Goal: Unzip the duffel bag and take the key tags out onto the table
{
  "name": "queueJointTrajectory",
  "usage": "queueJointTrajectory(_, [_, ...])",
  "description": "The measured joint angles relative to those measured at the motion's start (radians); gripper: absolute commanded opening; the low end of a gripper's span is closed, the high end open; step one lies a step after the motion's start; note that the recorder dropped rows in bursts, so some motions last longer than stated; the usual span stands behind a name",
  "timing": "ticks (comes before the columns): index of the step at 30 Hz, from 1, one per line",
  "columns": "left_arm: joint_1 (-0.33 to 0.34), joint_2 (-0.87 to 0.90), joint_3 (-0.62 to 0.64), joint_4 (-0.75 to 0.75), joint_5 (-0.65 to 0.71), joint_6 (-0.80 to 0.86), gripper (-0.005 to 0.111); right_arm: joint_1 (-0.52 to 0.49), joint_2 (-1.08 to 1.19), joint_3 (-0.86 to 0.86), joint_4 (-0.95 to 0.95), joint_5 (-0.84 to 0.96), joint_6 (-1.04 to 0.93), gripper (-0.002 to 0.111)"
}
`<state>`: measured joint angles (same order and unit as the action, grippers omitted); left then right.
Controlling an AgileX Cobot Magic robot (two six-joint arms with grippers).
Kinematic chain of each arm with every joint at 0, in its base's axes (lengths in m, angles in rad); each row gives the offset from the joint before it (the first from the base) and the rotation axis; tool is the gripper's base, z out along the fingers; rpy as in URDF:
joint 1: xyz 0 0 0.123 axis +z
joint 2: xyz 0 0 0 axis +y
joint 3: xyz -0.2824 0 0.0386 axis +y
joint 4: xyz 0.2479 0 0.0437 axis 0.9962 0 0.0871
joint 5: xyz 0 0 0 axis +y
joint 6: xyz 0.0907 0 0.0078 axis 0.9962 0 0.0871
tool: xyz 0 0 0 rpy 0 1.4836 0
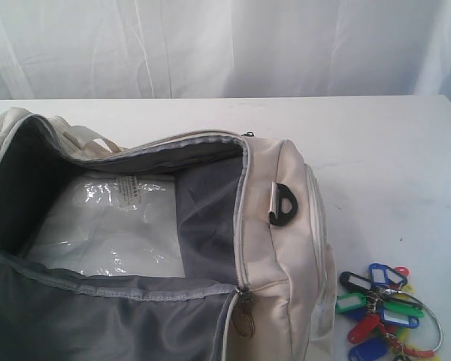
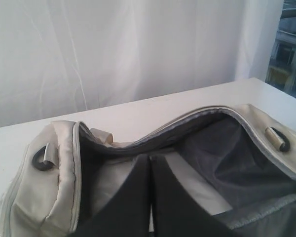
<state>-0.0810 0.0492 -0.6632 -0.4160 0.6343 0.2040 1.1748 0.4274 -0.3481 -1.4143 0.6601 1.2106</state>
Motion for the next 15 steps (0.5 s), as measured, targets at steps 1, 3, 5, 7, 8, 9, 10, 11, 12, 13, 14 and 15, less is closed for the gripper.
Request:
queueJointTrajectory(1, [0.0,0.0,0.022,-0.005,-0.026,0.0,0.0,0.0,0.0,0.0,-0.003,-0.028,-0.007,0.0])
queueJointTrajectory(3, [0.0,0.0,0.063,-0.009,-0.067,0.0,0.0,0.0,0.0,0.0,-0.003,-0.048,-0.014,0.0])
queueJointTrajectory(5, [0.0,0.0,0.096,-0.011,-0.096,0.0,0.0,0.0,0.0,0.0,-0.003,-0.054,0.002,0.0])
queueJointTrajectory(7, [0.0,0.0,0.114,-0.011,-0.104,0.0,0.0,0.0,0.0,0.0,-0.003,-0.06,0.045,0.0])
queueJointTrajectory(8, [0.0,0.0,0.119,-0.011,-0.104,0.0,0.0,0.0,0.0,0.0,-0.003,-0.06,0.063,0.0])
queueJointTrajectory(9, [0.0,0.0,0.121,-0.011,-0.107,0.0,0.0,0.0,0.0,0.0,-0.003,-0.06,0.082,0.0])
queueJointTrajectory(10, [0.0,0.0,0.121,-0.013,-0.109,0.0,0.0,0.0,0.0,0.0,-0.003,-0.06,0.096,0.0])
queueJointTrajectory(11, [0.0,0.0,0.121,-0.013,-0.114,0.0,0.0,0.0,0.0,0.0,-0.003,-0.06,0.105,0.0])
queueJointTrajectory(12, [0.0,0.0,0.121,-0.013,-0.116,0.0,0.0,0.0,0.0,0.0,-0.003,-0.06,0.11,0.0])
queueJointTrajectory(13, [0.0,0.0,0.121,-0.013,-0.118,0.0,0.0,0.0,0.0,0.0,-0.003,-0.06,0.114,0.0])
queueJointTrajectory(14, [0.0,0.0,0.121,-0.013,-0.121,0.0,0.0,0.0,0.0,0.0,-0.003,-0.06,0.116,0.0])
queueJointTrajectory(15, [0.0,0.0,0.121,-0.013,-0.123,0.0,0.0,0.0,0.0,0.0,-0.003,-0.06,0.116,0.0])
